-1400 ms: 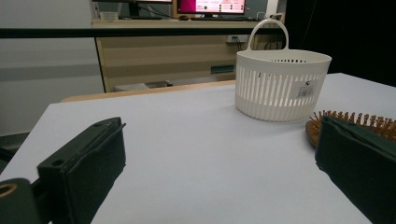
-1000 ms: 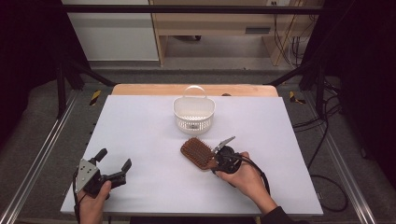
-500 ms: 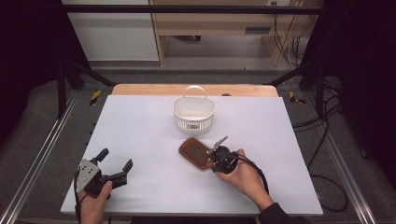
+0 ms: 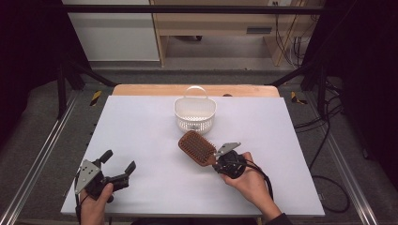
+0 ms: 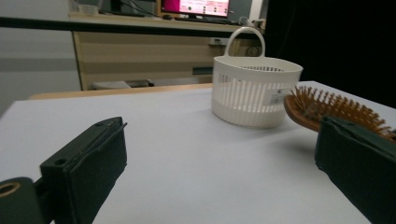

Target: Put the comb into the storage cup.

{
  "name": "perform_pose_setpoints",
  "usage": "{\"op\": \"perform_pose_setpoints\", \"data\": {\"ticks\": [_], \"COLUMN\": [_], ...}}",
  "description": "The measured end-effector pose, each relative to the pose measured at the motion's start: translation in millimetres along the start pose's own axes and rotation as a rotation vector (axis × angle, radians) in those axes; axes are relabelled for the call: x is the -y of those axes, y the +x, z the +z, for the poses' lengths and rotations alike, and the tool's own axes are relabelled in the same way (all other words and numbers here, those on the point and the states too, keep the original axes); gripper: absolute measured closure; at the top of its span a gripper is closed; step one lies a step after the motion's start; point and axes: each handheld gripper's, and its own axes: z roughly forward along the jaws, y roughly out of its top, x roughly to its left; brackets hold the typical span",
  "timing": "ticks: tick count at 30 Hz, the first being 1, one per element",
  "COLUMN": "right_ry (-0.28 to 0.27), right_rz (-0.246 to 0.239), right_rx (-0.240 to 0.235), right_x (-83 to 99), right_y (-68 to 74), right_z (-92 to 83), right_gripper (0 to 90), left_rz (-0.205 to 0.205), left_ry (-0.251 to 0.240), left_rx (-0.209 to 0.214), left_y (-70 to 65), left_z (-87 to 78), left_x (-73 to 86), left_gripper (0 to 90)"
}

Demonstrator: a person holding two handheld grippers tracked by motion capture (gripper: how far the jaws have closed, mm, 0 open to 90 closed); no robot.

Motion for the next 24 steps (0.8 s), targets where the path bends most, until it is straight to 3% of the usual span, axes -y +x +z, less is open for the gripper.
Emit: {"op": "perform_pose_setpoints", "data": {"ticks": [2, 7, 10, 16, 18, 19, 22, 24], "right_ry": [-0.044, -0.129, -0.184, -0.311, -0.324, -0.359, -0.384, -0.4], "right_rz": [0.006, 0.007, 0.015, 0.001, 0.0, 0.011, 0.011, -0.003], "right_rx": [0.001, 0.009, 0.015, 0.041, 0.043, 0.037, 0.028, 0.014], "right_x": [0.4, 2.5, 2.4, 4.1, 4.1, 5.6, 6.8, 6.6], "right_y": [1.6, 5.4, 4.8, 8.5, 9.1, 9.9, 11.4, 12.8], "right_z": [-4.0, -9.2, -12.2, -17.0, -17.8, -18.7, -19.0, -19.5], "right_gripper": [73.2, 73.1, 73.2, 73.2, 73.2, 73.1, 73.1, 73.1], "left_rz": [-0.021, -0.016, -0.015, -0.066, -0.088, -0.089, -0.099, -0.08], "left_ry": [0.0, 0.02, 0.033, 0.052, 0.066, 0.079, 0.115, 0.128], "left_rx": [0.05, 0.143, 0.162, 0.201, 0.216, 0.22, 0.247, 0.265], "left_y": [-9.9, -34.9, -45.8, -66.3, -73.4, -76.9, -86.0, -92.9], "left_z": [4.1, 20.9, 34.7, 64.2, 74.1, 79.1, 96.0, 105.5], "left_x": [-5.5, -17.5, -22.6, -34.6, -37.8, -39.0, -41.0, -41.3], "left_gripper": [2.6, 2.7, 2.9, 3.7, 3.9, 4.0, 4.0, 4.3]}}
